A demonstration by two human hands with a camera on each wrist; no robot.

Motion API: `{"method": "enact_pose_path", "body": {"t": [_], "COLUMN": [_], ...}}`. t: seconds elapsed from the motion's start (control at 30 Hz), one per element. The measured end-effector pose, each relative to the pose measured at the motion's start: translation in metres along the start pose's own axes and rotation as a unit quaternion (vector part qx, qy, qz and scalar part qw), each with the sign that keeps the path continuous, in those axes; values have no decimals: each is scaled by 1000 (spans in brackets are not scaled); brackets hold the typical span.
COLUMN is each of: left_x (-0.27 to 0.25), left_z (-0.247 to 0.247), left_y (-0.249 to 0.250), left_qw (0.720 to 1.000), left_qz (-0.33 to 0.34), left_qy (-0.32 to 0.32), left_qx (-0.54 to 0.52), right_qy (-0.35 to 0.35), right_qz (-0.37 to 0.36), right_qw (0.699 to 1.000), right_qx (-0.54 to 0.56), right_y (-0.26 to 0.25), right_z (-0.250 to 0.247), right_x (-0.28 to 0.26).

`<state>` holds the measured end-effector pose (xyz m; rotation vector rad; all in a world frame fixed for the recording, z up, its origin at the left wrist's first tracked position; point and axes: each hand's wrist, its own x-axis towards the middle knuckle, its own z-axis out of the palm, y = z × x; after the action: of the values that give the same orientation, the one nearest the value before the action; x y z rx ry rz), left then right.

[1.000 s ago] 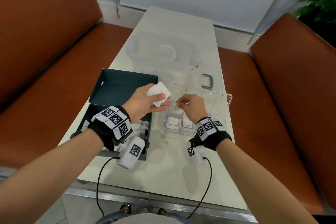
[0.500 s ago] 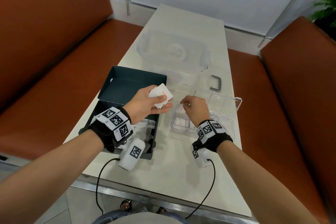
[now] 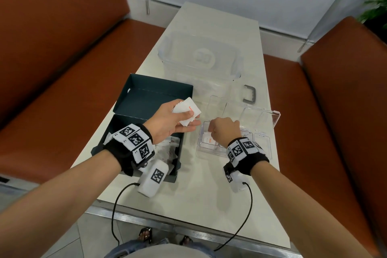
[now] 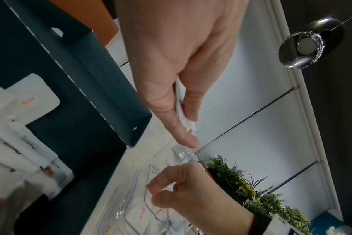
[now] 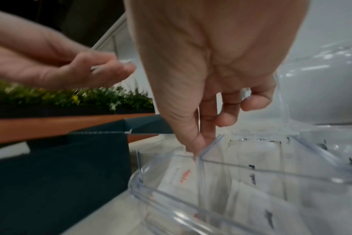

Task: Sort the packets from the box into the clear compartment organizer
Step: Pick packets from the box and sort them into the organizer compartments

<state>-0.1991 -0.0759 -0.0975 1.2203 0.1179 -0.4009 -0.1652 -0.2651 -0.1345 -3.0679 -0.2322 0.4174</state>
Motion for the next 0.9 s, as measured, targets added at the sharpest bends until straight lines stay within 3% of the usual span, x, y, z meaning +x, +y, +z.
{"method": "enact_pose_path", "body": {"t": [0.23,0.63,0.8,0.9], "left_x": [-1,-4,-4,-5], "left_z": [-3,-3,0,4], "left_y": [2,3,7,7], "left_qw": [1000,999,996,994], "left_qz": [1,-24,-54,-67], "left_qy": [3,7,7,-3], "left_qx": [-6,-26,-70,-87], "right_qy": [-25,-25,97,165], "right_qz": [-39,-41,-25,-38], "right_qw": [994,996,990,944], "right_qx": [-98,-80,99,283], "right_y": [1,2,6,0], "right_z": [10,6,-20,-37], "right_x": [2,-2,-15,-26]}}
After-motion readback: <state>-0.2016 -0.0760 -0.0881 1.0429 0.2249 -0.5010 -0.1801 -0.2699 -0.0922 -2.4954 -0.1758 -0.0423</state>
